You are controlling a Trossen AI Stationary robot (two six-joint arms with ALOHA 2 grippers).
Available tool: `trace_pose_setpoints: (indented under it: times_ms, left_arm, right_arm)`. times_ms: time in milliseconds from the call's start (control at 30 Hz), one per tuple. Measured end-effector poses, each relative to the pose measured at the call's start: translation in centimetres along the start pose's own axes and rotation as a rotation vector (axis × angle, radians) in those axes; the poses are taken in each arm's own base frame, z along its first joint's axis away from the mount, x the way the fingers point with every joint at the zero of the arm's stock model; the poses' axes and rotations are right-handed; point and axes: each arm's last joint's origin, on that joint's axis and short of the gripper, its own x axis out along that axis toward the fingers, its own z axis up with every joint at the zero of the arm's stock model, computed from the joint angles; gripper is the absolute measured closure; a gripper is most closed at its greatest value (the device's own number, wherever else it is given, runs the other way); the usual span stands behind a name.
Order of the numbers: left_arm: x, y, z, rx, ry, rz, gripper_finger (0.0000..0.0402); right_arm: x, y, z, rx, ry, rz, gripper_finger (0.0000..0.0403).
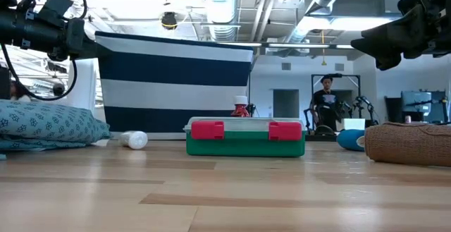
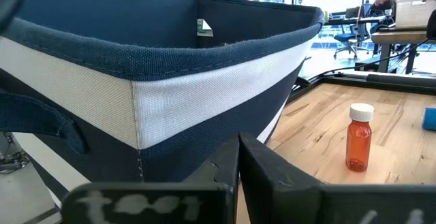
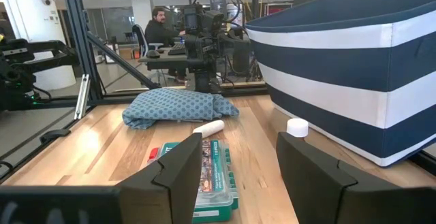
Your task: Pick & place medical supplies in basket/bin
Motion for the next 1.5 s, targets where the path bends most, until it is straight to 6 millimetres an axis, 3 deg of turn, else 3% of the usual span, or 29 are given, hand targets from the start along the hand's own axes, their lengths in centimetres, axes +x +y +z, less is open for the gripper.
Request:
trace_pose_setpoints:
  times_ms: [333, 533, 800, 1067, 1300, 1500]
  left_arm:
    - [0.0, 0.0, 0.2, -0.013, -0.017, 0.0, 0.0401]
    - [0.0, 0.1, 1.3, -0.029, -0.092, -0.017, 0.0402]
    - [-0.3, -0.5, 2.3, -0.031, -0.238, -0.32, 0.0401]
    - [-0.6, -0.5, 3.7, -0.114, -0.372, -0.4, 0.0401]
    - [0.0, -1.3, 3.4, -0.088, -0.325, -0.415, 0.0399]
    - [0.6, -2.5, 3.1, -0.065, -0.29, -0.454, 0.0369]
  right_arm:
    - [0.0, 0.0, 0.0, 0.0, 0.001, 0.0, 0.0219]
    - [0.0, 0.0, 0.0, 0.0, 0.001, 0.0, 0.0219]
    - [0.0, 0.0, 0.0, 0.0, 0.0, 0.0, 0.0219]
    - [0.0, 0.0, 0.0, 0.025, 0.001, 0.0, 0.0219]
    - [0.0, 0.0, 0.0, 0.025, 0.002, 0.0, 0.0219]
    - [0.0, 0.0, 0.0, 0.026, 0.002, 0.0, 0.0219]
